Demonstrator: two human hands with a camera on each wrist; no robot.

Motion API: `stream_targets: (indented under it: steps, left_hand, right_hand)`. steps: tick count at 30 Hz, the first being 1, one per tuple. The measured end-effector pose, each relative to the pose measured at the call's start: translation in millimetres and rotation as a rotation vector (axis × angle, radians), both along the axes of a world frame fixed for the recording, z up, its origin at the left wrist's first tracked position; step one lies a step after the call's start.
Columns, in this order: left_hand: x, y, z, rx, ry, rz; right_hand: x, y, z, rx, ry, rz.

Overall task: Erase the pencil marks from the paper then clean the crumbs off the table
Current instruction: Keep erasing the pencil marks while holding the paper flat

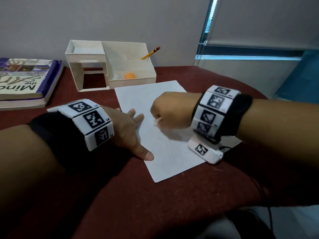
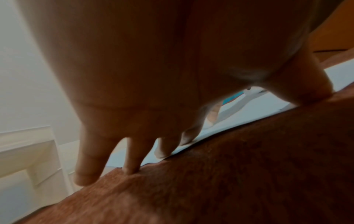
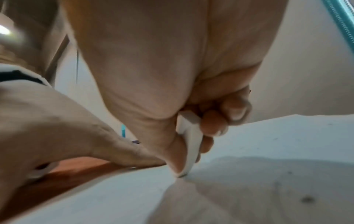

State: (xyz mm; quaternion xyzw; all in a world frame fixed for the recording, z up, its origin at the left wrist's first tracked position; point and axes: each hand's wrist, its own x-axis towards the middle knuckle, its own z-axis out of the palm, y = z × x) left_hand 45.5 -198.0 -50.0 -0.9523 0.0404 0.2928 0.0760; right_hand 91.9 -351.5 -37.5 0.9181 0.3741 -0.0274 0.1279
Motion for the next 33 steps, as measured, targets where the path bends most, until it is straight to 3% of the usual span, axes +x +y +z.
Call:
stream_targets:
  steps: [3,5,8,10,13,15,18,20,23,25,28,33]
  left_hand:
    - [0.0,0.9,0.6,0.000,0.012,-0.011]
    - [0.2,0.7,1.0,0.008,0.008,-0.009]
    - [0.3,0.0,1.1,0.006,0.000,0.001]
    - [0.7,-0.3,1.2,0.002,0.004,0.004]
    - [1.6,1.0,-0.2,0.001,0.008,-0.007]
    - [1.3,1.6,-0.1,-0.004,0.003,-0.002]
    - [-0.1,0.7,-0.3,-0.007,-0.003,0.011]
    - [0.1,0.4,-0.3,-0.001,0.000,0.008]
    - [-0.2,-0.7,1.5,-0.008,0.016,0.010]
    - [-0.1,-1.9,3.1,0.000,0.017,0.006]
    - [-0.2,-2.2,2.8,0.001,0.010,0.008]
    - [2.5,-5.8,5.3,-0.023,-0.069,-0.080]
  right_hand:
    - [-22.5,2.6,-0.1,-0.039,0.109,0.140]
    - [-16.1,-6.7,7.1,0.019,0.207,0.076]
    - [8.9,-20.0,6.4,0.041,0.065,-0.063]
    - [3.9,-17.3,-0.8,0.013,-0.002,-0.059]
    - [-19.7,-6.9,-4.8,0.008,0.097,0.108]
    - [-16.2,-10.1,1.4,0.043,0.171,0.093]
    - [8.2,-23.1,2.6,0.027,0.021,-0.047]
    - [3.3,-23.0,-2.3,-0.004,-0.052,-0.040]
    - [-21.6,-17.0,-2.0,-0.035,0.056,0.163]
    - [-18.2,-20.3,6.7,0.001,0.144,0.139]
    - [-0.9,-28.8,9.7,0.009,0.025,0.008]
    - [-6.2,-26.1,-1.7,0.005,-0.067,0.068]
